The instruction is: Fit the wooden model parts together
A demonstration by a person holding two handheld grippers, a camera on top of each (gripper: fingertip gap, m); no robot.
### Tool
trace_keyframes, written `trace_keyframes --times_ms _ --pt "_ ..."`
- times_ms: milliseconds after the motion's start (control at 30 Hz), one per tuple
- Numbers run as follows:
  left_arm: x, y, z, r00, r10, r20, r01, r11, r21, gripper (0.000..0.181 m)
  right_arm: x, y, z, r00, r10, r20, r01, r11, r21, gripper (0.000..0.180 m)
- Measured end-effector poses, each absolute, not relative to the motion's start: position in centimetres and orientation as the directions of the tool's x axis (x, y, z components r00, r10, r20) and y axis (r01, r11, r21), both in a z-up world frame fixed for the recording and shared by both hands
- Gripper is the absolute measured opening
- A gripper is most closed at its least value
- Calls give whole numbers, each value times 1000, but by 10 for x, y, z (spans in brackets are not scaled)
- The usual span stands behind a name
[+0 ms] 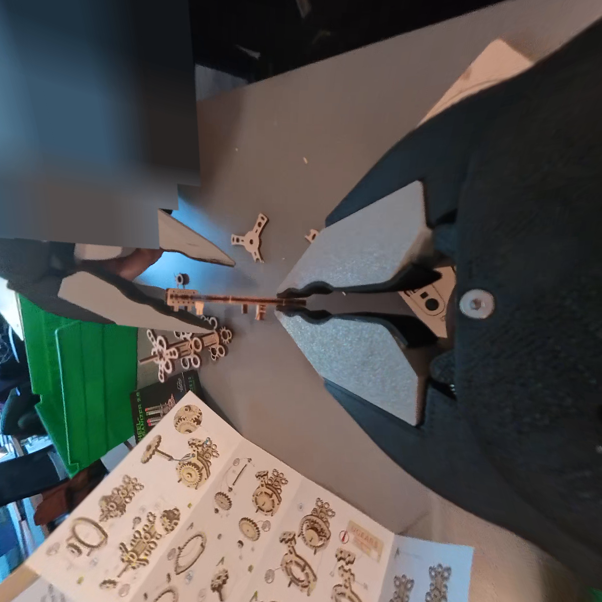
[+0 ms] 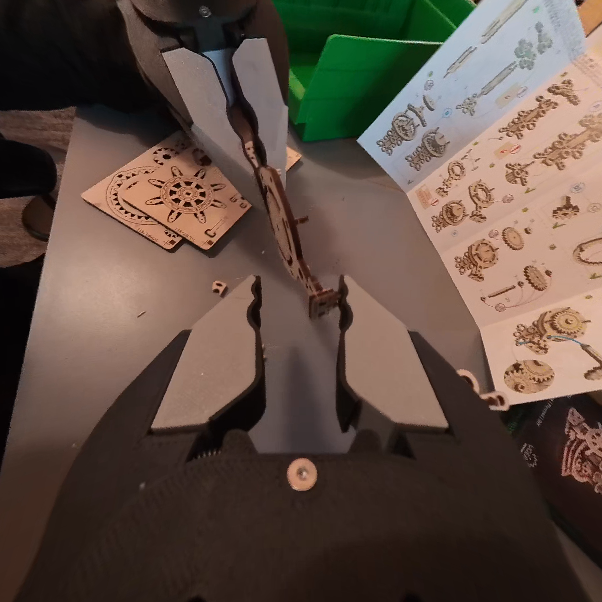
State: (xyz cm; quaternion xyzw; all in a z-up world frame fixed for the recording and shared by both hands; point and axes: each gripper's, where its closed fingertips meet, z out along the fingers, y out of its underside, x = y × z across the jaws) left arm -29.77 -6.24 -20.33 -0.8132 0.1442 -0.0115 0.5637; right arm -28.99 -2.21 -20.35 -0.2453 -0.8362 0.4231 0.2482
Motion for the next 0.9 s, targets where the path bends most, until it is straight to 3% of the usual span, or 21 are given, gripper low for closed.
trace_keyframes --times_ms 300,400,467,667,767,900 --pt "-295 -57 -207 969 -236 -74 -160 -366 -917 1 -305 -14 -190 -673 687 276 189 520 -833 50" --pt "-289 -54 -208 965 -252 -69 -162 -367 -916 0 -309 -2 -177 -610 715 342 155 531 -833 71" --pt "-289 -54 -209 965 -256 -52 -149 -374 -915 1 -300 -12 -180 -680 666 306 145 531 -835 52" --pt "-299 -52 -212 973 -205 -105 -179 -388 -904 1 -292 -25 -206 -747 588 311 179 628 -757 39" --pt "-293 -50 -213 970 -222 -102 -185 -394 -900 0 -295 -25 -219 -741 583 334 200 665 -719 20" --pt "-289 -49 -207 971 -237 -8 -100 -377 -921 0 -293 -27 -223 -769 607 201 269 592 -760 12"
